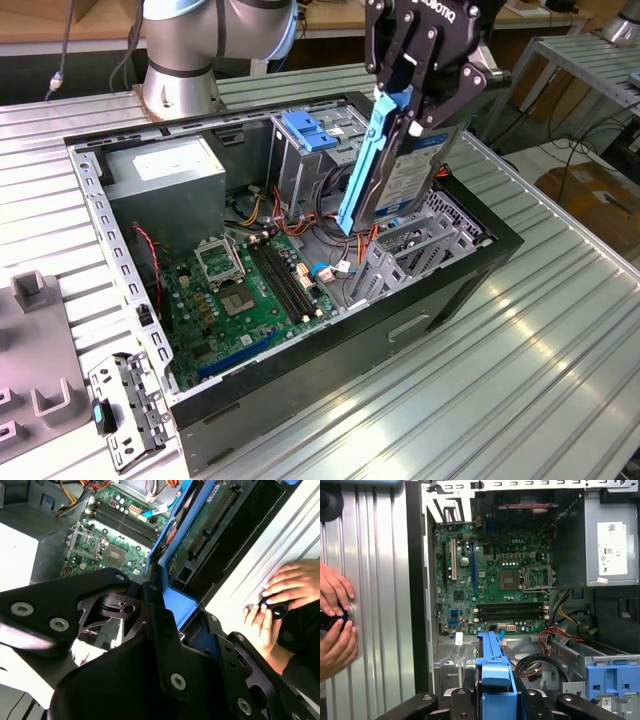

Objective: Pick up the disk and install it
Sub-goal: 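Insert the disk into the insertion slot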

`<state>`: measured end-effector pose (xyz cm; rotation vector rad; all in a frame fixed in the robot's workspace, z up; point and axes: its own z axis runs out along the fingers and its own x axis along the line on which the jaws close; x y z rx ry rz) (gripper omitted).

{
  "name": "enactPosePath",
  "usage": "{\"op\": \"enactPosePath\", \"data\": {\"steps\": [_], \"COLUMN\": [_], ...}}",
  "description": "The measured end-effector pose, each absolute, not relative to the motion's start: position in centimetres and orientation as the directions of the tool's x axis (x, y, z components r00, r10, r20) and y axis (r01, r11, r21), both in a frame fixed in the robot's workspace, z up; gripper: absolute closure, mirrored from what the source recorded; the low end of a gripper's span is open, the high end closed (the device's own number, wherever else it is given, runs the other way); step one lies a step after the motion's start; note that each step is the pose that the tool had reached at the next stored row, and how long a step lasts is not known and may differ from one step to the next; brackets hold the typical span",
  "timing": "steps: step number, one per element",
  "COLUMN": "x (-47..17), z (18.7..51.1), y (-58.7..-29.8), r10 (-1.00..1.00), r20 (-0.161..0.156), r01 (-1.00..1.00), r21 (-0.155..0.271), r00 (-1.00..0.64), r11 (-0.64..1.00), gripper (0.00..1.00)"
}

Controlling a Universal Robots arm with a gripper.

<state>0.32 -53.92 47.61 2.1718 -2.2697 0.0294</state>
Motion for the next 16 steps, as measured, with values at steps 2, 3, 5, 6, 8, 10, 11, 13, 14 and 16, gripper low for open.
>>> {"op": "enactPosePath", "data": {"steps": [2, 3, 5, 6, 8, 10, 11, 13, 14, 16], "x": [0.9, 1.0, 1.3, 1.5, 1.9, 2.3, 2.6, 3.3, 3.9, 4.7], "z": [47.5, 47.4, 47.2, 47.1, 46.9, 46.8, 46.6, 46.5, 46.3, 46.1], "y": [-54.1, -54.2, -54.5, -54.6, -55.0, -55.2, -55.4, -55.4, -55.4, -55.4], "r10": [-0.999, -0.999, -0.999, -0.999, -0.999, -0.999, -0.999, -0.999, -0.999, -0.998], "r20": [0.015, 0.016, 0.018, 0.019, 0.021, 0.024, 0.026, 0.03, 0.032, 0.034], "r01": [-0.999, -0.999, -0.999, -0.999, -0.999, -0.999, -0.999, -0.999, -0.999, -0.999], "r21": [-0.014, -0.014, -0.014, -0.014, -0.014, -0.014, -0.014, -0.014, -0.014, -0.015], "r00": [-0.044, -0.044, -0.044, -0.044, -0.044, -0.044, -0.044, -0.044, -0.044, -0.044], "r11": [0.044, 0.044, 0.044, 0.044, 0.044, 0.044, 0.044, 0.044, 0.044, 0.044], "gripper": [0.63, 0.63, 0.63, 0.63, 0.63, 0.63, 0.63, 0.63, 0.63, 0.63]}}
